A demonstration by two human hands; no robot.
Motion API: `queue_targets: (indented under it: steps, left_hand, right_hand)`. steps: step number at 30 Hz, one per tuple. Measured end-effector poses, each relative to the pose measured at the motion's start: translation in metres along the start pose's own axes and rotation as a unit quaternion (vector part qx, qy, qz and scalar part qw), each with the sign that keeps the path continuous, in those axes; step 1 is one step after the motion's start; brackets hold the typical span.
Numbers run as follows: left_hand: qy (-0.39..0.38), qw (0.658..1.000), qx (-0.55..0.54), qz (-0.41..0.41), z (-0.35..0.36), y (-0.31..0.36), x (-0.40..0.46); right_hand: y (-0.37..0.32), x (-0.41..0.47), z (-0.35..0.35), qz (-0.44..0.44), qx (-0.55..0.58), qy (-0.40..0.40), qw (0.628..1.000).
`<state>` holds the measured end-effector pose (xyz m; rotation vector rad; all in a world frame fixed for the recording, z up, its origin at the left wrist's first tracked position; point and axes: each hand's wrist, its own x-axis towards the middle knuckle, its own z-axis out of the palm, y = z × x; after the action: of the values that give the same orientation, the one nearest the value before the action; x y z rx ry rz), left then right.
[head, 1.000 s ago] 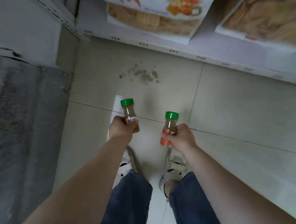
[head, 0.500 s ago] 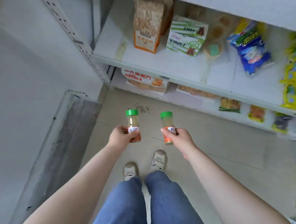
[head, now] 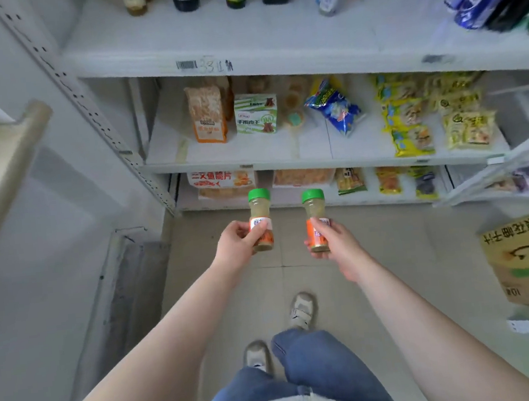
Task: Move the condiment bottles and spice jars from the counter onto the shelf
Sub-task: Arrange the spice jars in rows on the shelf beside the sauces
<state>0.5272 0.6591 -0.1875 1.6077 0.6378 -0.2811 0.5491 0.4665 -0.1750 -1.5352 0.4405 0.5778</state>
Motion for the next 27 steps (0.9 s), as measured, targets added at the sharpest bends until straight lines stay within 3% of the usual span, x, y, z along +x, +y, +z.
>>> queue_targets:
  steps: [5, 12, 20, 27]
  left_hand:
    - [-0.042, 0.999, -0.011, 0.015, 0.042, 0.02, -0.025]
    - [-0.072, 0.996, -0.02, 0.038, 0.133, 0.065, -0.032]
    - [-0.062, 0.996, -0.065, 0.024, 0.241, 0.1, -0.028]
    - [-0.017, 0.995, -0.082, 0.047, 0.266, 0.136, -0.005]
  right_hand:
    - [-0.009, -0.027, -0.041, -0.014, 0.064, 0.013, 0.998]
    - [-0.03, -0.027, -0.13, -0.064, 0.036, 0.023, 0.997]
    - [-0.062, -0.007, -0.241, -0.092, -0.024, 0.036, 0.995]
    - [-0.102, 0.026, -0.265, -0.11, -0.036, 0.012, 0.993]
